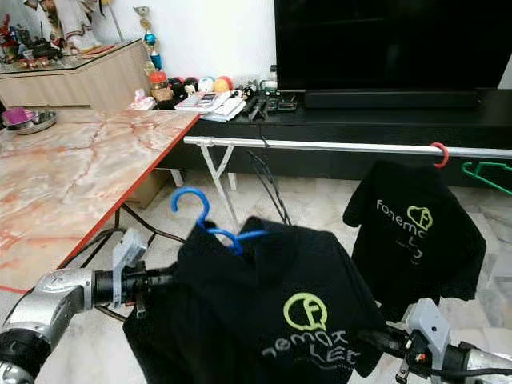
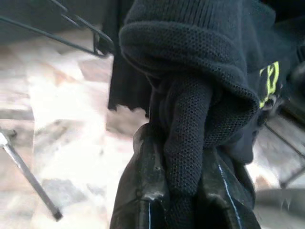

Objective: Hang hanger

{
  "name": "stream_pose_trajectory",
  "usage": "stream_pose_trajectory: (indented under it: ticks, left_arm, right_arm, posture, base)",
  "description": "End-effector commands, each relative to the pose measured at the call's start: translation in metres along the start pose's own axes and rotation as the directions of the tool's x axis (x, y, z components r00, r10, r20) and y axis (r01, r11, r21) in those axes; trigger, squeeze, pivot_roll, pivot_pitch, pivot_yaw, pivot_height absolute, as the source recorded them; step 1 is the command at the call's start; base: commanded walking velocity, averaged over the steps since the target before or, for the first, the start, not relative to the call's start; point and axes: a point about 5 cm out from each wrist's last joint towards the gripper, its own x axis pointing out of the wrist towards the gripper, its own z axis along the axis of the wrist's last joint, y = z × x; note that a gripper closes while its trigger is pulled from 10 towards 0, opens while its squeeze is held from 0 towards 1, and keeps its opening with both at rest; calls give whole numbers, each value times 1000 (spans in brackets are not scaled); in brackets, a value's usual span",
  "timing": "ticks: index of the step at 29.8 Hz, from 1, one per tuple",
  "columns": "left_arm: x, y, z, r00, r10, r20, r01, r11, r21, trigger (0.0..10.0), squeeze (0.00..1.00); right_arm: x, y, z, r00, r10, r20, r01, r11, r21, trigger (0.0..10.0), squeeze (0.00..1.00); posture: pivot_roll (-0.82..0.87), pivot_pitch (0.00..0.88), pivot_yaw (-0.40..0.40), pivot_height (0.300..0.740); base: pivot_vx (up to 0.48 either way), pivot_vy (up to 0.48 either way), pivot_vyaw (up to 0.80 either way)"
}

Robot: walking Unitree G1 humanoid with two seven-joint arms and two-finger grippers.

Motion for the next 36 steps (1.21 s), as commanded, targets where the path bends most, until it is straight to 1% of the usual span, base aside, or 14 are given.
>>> stream_pose_trajectory:
  ticks: [1, 6, 8, 9, 11, 14, 16, 19, 20, 21, 22, 24, 32, 36]
  left_arm:
    - [-12, 18, 36, 951, 168, 261, -152, 985, -82, 0, 0]
    - [-4, 21, 46, 902, 213, 374, -168, 974, -151, 0, 0]
    - [-5, 29, 56, 830, 302, 470, -199, 946, -257, 0, 0]
    - [-5, 29, 56, 830, 302, 470, -199, 946, -257, 0, 0]
    - [-12, 39, 71, 704, 405, 583, -179, 896, -406, 0, 0]
    - [-14, 38, 79, 659, 405, 634, -114, 887, -448, 0, 0]
    - [-12, 36, 80, 666, 382, 640, -91, 894, -439, 0, 0]
    - [5, 21, 72, 788, 238, 568, -57, 946, -318, 0, 0]
    - [23, 0, 50, 938, 55, 342, -27, 996, -87, 0, 0]
    - [23, 0, 50, 938, 55, 342, -27, 996, -87, 0, 0]
    - [30, -18, 25, 990, -87, 109, 78, 994, 80, 0, 0]
    - [31, -28, 7, 986, -163, -30, 165, 975, 146, 0, 0]
    - [15, -33, -17, 918, -233, -320, 312, 924, 222, 0, 0]
    - [4, -33, -20, 893, -266, -363, 354, 913, 202, 0, 0]
  right_arm:
    - [4, 13, -18, 999, 19, -37, -17, 998, 65, 0, 0]
    - [14, 21, -21, 999, 30, -19, -28, 996, 88, 0, 0]
    - [19, 27, -23, 999, 38, -13, -37, 994, 102, 0, 0]
    - [19, 27, -23, 999, 38, -13, -37, 994, 102, 0, 0]
    - [28, 35, -26, 999, 53, -1, -52, 991, 127, 0, 0]
    - [33, 39, -29, 998, 57, 3, -57, 989, 138, 0, 0]
    - [34, 40, -29, 998, 55, 5, -55, 988, 142, 0, 0]
    - [38, 41, -28, 998, 55, 11, -56, 988, 146, 0, 0]
    - [39, 41, -28, 998, 56, 7, -56, 988, 142, 0, 0]
    - [39, 41, -28, 998, 56, 7, -56, 988, 142, 0, 0]
    - [39, 39, -28, 999, 53, 0, -52, 989, 136, 0, 0]
    - [38, 36, -27, 999, 44, -11, -42, 991, 127, 0, 0]
    - [21, 18, -28, 993, 19, -116, -12, 998, 61, 0, 0]
    - [12, 10, -31, 985, -9, -171, 16, 999, 42, 0, 0]
  posture:
    - [-4, 0, 84, 740]
    - [-7, 0, 84, 740]
    - [-9, 0, 83, 740]
    - [-9, 0, 83, 740]
    - [-5, 0, 81, 740]
    - [-3, 0, 81, 740]
    - [-3, 0, 81, 740]
    - [-1, 0, 82, 740]
    - [2, 0, 80, 740]
    - [2, 0, 80, 740]
    - [2, 0, 81, 740]
    - [-1, 0, 83, 740]
    - [-4, 0, 82, 740]
    - [-4, 0, 82, 740]
  base:
    - [0, 0, 0]
    - [0, 0, 0]
    - [0, 0, 0]
    - [0, 0, 0]
    - [0, 0, 0]
    - [0, 0, 0]
    - [0, 0, 0]
    - [0, 0, 0]
    - [0, 0, 0]
    - [0, 0, 0]
    - [0, 0, 0]
    - [0, 0, 0]
    - [0, 0, 0]
    - [0, 0, 0]
